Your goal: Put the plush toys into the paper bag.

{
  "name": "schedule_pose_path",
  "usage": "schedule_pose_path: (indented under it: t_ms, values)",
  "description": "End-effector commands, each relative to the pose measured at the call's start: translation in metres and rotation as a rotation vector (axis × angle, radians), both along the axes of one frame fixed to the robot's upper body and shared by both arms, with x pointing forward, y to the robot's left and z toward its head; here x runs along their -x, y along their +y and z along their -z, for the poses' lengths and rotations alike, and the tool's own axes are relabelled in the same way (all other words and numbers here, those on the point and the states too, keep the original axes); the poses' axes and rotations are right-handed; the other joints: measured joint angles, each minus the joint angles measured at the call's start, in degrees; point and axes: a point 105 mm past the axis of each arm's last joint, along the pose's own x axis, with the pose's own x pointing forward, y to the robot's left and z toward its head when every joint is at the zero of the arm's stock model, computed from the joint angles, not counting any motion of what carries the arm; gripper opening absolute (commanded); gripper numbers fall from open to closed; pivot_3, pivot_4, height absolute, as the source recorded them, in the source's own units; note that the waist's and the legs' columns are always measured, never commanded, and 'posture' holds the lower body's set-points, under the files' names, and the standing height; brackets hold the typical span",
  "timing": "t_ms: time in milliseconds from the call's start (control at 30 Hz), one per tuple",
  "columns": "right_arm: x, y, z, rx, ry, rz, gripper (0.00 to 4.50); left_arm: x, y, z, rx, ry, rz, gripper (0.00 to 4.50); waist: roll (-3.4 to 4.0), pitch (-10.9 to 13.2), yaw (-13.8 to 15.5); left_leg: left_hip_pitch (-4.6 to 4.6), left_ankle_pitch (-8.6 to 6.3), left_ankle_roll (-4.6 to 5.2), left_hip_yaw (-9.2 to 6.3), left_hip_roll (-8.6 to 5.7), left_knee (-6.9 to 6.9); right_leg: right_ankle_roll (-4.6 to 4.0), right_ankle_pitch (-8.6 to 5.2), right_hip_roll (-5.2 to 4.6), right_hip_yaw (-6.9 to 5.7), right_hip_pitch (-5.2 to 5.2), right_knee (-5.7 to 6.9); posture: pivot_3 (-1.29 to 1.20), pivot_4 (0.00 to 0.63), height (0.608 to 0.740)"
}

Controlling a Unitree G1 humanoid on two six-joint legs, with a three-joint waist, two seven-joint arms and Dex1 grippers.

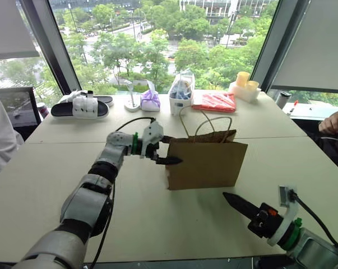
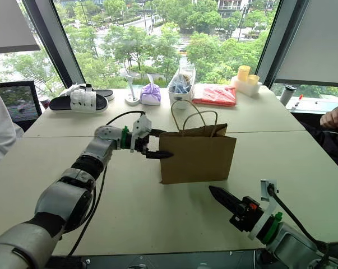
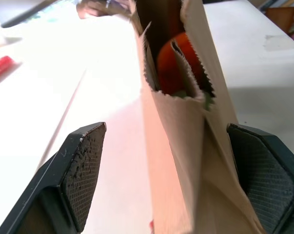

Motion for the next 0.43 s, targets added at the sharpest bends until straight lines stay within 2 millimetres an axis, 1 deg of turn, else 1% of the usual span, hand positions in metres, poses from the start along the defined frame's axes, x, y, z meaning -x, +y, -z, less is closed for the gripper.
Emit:
schedule_pose_path:
  t_ms: [33,67,133,167,233,300,367,433]
  values:
    - [-0.004,0.002,-0.008,0.026,-0.043,-0.033,0.00,0.015,0.021,0.003,0.033,0.000,-0.051,4.14,0.09,-0.1,-0.4,0.01,0.00,0.00,0.00,0.01,-0.01,0.00,0.00,0.00,0.01,0.00,0.00,0.00,0.150,0.740]
    - [-0.006,0.002,-0.010,0.036,-0.050,-0.036,0.00,0.023,0.029,0.009,0.029,0.016,-0.084,4.14,0.09,-0.1,-0.5,0.04,0.00,0.00,0.03,0.02,-0.03,0.00,0.00,-0.01,0.07,0.00,0.00,0.00,0.150,0.740]
    - [-0.010,0.002,-0.014,0.051,-0.069,-0.051,0.00,0.040,0.044,0.014,0.110,0.108,-0.191,4.14,0.09,0.0,-0.9,0.00,0.00,0.00,-0.02,0.04,-0.03,-0.01,0.00,-0.02,0.08,-0.03,0.02,0.00,0.150,0.740]
    - [-0.011,0.002,-0.016,0.063,-0.076,-0.059,0.00,0.051,0.053,0.019,0.138,0.157,-0.252,4.14,0.12,0.0,-0.9,0.00,0.00,-0.01,-0.04,0.12,-0.03,-0.01,0.00,-0.03,0.10,-0.05,0.01,0.00,0.150,0.740]
    - [-0.011,0.001,-0.017,0.095,-0.078,-0.080,0.00,0.074,0.062,0.025,0.202,0.255,-0.343,4.14,0.10,0.0,-0.9,-0.04,0.00,-0.01,-0.03,0.15,-0.06,-0.02,0.00,-0.05,0.20,-0.12,0.01,0.00,0.150,0.740]
    - [-0.010,0.000,-0.016,0.125,-0.076,-0.100,0.00,0.096,0.065,0.029,0.231,0.324,-0.396,4.14,0.07,0.0,-0.6,-0.04,0.00,-0.01,-0.07,0.17,-0.06,-0.04,-0.01,-0.04,0.19,-0.09,0.00,0.00,0.150,0.740]
    - [-0.009,-0.001,-0.015,0.153,-0.071,-0.118,0.00,0.113,0.065,0.034,0.257,0.386,-0.453,4.14,0.09,0.0,0.4,-0.01,-0.01,-0.02,-0.08,0.13,-0.07,-0.05,-0.01,-0.10,0.15,0.00,-0.03,0.00,0.150,0.740]
    - [-0.009,-0.002,-0.013,0.180,-0.066,-0.131,0.00,0.124,0.064,0.036,0.297,0.420,-0.516,4.14,0.11,0.0,0.6,0.01,-0.01,-0.02,-0.07,0.09,0.00,-0.25,-0.13,-0.13,0.13,0.10,-0.09,0.00,0.150,0.740]
